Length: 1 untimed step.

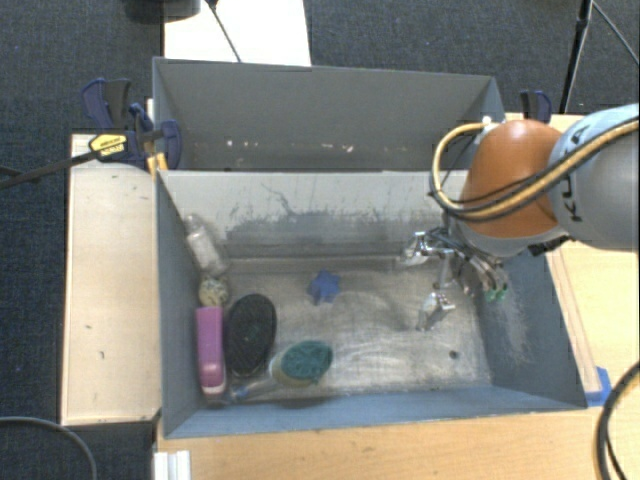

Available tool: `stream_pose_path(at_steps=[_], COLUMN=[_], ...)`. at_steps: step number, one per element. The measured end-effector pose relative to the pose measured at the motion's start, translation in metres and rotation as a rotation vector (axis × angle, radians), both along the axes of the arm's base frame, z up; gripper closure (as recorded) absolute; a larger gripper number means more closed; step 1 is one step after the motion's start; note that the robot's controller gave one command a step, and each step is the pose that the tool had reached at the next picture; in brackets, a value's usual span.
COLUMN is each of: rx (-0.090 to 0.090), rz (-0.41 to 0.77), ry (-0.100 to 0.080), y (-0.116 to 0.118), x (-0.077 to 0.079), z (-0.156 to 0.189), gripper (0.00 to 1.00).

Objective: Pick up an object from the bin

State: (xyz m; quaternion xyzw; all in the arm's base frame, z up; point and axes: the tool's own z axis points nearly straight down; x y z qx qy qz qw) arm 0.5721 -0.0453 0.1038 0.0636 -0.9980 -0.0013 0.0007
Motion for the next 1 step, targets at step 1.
stream_pose_path(at_steps=[1], rx=[0.001], rz=[0.149], ry=[-0.009], y=[0.0757], x=[0.0075], z=[0.0180], gripper=[0.00])
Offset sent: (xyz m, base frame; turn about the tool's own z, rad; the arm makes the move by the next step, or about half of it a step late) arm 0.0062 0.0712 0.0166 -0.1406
